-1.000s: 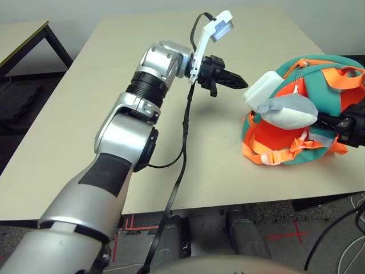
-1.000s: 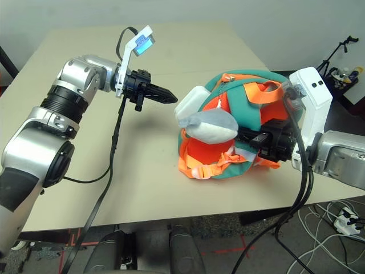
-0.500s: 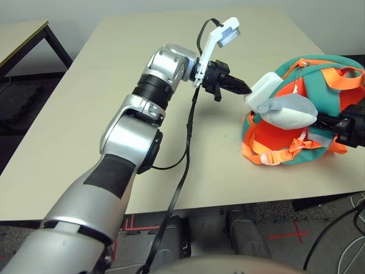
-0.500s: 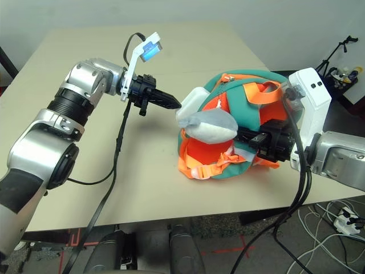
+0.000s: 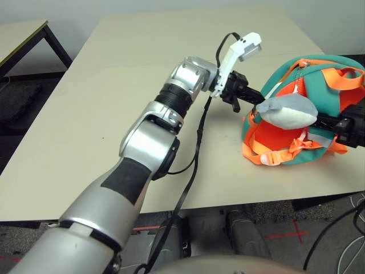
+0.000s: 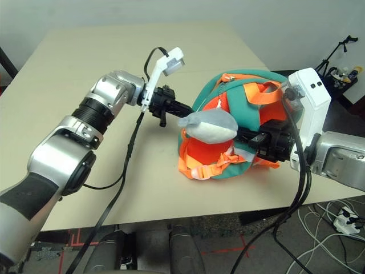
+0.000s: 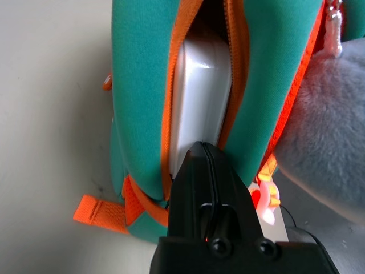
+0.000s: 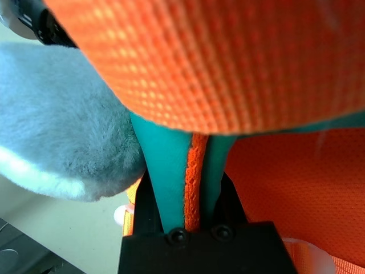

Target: Put the pencil case into the backpack and zip it.

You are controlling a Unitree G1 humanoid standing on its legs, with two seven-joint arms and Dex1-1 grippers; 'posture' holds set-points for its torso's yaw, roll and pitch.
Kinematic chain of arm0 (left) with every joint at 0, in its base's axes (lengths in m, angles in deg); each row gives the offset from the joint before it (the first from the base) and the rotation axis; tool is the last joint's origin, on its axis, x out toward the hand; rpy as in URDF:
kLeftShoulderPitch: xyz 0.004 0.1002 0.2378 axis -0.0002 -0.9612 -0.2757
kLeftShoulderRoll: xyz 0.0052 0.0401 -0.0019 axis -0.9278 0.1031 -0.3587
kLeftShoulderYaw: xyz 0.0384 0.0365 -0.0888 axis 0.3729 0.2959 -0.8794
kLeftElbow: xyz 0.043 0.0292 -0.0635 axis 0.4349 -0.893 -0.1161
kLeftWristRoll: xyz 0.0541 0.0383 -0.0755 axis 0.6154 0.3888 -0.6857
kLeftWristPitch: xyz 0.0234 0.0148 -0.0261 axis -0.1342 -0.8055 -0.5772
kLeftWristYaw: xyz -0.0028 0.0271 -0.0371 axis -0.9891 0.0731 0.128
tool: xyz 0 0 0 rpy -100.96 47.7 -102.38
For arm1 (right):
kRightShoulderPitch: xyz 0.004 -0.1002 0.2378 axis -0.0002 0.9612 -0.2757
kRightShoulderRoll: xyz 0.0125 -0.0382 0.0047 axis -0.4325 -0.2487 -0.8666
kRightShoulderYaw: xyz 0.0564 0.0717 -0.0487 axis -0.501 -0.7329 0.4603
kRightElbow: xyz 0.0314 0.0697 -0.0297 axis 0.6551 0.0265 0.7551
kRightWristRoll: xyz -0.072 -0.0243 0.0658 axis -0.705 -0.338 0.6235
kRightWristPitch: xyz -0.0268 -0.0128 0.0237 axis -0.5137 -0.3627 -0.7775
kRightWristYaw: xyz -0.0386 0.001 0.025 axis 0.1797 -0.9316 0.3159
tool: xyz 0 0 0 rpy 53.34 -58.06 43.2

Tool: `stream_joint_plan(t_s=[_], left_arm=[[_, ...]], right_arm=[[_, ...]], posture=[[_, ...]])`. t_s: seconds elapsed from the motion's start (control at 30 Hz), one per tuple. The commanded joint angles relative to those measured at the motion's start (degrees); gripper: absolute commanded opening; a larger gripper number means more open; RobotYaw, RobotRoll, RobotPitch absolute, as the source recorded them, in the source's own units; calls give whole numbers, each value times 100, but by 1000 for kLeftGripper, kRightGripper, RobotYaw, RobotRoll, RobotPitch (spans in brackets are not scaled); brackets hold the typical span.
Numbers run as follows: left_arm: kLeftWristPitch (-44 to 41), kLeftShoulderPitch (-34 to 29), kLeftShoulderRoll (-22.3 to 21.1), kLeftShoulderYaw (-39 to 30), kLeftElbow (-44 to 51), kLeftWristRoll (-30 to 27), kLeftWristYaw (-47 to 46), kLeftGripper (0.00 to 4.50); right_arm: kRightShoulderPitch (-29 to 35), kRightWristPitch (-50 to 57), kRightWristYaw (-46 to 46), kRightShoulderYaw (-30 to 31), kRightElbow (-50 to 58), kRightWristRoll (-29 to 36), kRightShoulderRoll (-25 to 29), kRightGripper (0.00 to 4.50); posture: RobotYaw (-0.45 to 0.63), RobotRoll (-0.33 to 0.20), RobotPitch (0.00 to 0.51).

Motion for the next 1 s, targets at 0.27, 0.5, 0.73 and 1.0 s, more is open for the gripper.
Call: stream_joint_plan(t_s=[0.27, 0.5, 0.73, 1.0], left_arm=[[97, 110, -19, -218, 221, 4, -213, 0], [-450, 419, -1468, -584, 1691, -355, 165, 432], [-730, 138, -2623, -206, 3426, -408, 693, 2604], [-834, -572, -2958, 161, 4915, -455, 580, 4500]], right_arm=[[112, 45, 26, 30, 176, 106, -109, 192], [320, -195, -153, 73, 338, -91, -514, 192], [344, -382, -47, 256, 275, -526, -774, 192], [-135, -442, 354, 602, -112, -1063, -829, 192]], posture=[[-204, 0, 91], [-205, 0, 57], [-172, 0, 38], [-128, 0, 29]])
